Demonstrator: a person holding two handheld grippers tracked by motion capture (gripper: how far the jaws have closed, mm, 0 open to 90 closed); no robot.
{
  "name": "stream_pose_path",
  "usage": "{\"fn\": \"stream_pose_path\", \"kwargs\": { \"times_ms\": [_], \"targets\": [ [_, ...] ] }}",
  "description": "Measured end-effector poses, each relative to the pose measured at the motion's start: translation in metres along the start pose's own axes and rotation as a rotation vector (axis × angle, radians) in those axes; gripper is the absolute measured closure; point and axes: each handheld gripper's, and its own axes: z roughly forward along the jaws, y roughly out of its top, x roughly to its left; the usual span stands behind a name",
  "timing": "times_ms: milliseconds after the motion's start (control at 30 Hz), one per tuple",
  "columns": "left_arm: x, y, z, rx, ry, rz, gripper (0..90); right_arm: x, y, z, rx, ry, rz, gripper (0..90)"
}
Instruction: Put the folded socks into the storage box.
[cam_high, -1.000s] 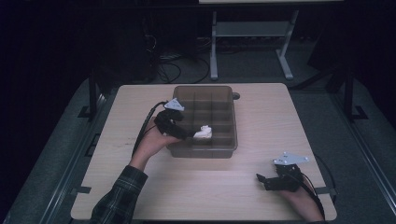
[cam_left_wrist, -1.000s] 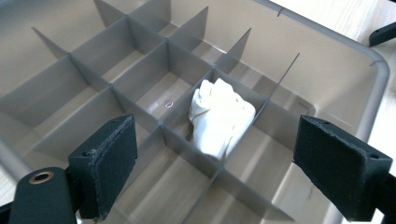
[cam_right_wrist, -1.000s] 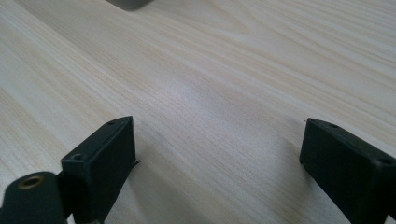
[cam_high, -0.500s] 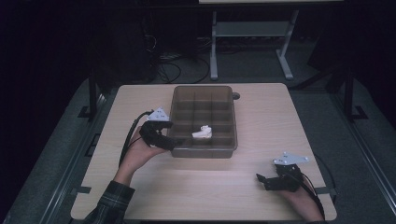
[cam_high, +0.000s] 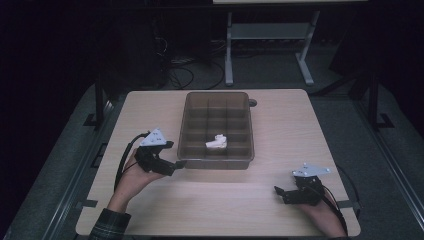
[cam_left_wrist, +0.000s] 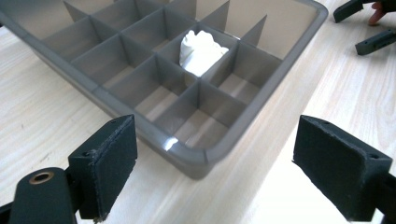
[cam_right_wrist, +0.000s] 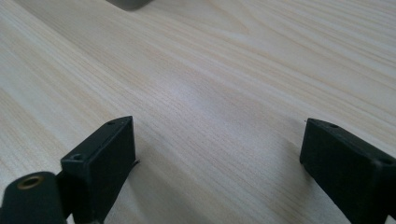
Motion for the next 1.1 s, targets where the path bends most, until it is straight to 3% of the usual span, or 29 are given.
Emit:
{"fn": "stream_pose_path", "kwargs": {
  "times_ms": [233,667,833,1100],
  "targets": [
    [-0.005,-0.022,-0.012,-0.016,0.001,-0.009,13.4,0.0,0.0,0.0,0.0,-0.001,0.0,10.1],
    [-0.005,-0.068,-0.016,0.011,0.014,-0.042,13.4,0.0,0.0,0.0,-0.001,-0.002,0.0,10.0],
    [-0.007,-0.082,-0.014,0.048,0.027,-0.041,13.4,0.0,0.0,0.0,-0.001,-0.001,-0.001,10.1],
    [-0.009,-0.105,-0.008,0.151,0.054,-0.03,13.4,0.0,0.0,0.0,0.0,-0.001,-0.001,10.0]
  ]
}}
